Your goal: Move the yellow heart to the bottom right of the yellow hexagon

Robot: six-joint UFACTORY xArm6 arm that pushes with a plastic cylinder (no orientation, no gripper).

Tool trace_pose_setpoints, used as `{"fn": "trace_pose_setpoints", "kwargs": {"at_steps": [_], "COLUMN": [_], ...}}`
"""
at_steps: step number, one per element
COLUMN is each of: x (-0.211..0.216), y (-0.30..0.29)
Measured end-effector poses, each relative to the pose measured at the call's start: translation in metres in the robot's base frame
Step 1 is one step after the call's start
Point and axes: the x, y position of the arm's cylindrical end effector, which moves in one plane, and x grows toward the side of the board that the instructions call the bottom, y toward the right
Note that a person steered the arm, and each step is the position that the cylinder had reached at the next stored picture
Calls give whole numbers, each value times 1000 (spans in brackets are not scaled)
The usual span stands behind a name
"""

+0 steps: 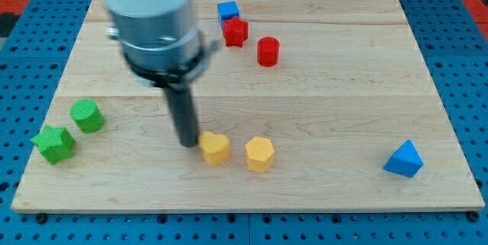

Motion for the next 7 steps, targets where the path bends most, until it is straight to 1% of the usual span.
{"fn": "trace_pose_setpoints", "kwargs": {"at_steps": [1, 2, 3, 4, 5, 6, 7], "x": [16, 19, 19, 42, 87, 66, 63], "y": [68, 94, 8, -49, -18, 24, 108]}}
